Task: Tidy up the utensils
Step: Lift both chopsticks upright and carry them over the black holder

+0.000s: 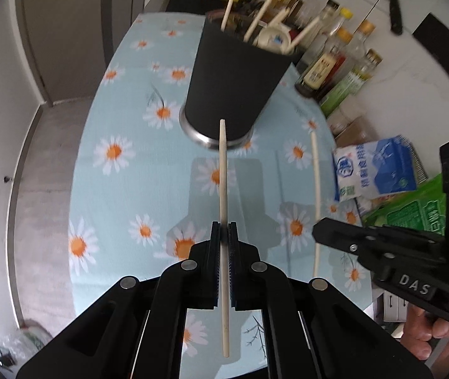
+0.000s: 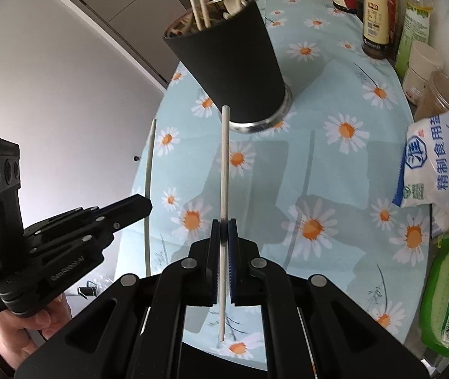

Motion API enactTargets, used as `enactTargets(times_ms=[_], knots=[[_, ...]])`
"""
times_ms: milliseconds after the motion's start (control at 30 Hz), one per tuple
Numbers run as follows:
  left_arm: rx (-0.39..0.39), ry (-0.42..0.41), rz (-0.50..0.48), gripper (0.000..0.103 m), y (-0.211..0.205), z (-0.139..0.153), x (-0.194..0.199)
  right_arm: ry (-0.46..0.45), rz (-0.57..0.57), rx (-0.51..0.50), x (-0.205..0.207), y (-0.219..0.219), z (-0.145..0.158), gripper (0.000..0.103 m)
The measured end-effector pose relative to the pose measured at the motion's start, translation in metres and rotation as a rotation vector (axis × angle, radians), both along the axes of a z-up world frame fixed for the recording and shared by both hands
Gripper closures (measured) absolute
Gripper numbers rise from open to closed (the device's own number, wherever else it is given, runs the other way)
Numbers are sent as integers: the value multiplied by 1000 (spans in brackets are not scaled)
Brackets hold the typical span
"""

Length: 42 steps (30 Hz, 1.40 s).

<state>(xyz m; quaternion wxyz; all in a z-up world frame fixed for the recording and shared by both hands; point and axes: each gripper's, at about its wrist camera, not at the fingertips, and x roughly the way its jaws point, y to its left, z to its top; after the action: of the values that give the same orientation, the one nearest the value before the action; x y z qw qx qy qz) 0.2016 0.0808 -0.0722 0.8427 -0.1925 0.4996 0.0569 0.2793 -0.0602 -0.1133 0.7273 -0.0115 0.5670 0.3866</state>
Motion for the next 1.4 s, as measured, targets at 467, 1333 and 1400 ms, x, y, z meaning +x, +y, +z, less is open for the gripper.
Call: enactTargets(times_ms=[467, 1333, 1400], knots=[[20, -165, -66, 100, 46, 56, 8, -100, 11, 86, -2, 46, 33, 97], [75, -624, -246, 100, 63, 144, 57, -473, -107, 401, 52, 55, 137, 97], [72, -659, -261, 100, 64, 146, 61, -488, -115, 422, 58, 54, 139, 97]])
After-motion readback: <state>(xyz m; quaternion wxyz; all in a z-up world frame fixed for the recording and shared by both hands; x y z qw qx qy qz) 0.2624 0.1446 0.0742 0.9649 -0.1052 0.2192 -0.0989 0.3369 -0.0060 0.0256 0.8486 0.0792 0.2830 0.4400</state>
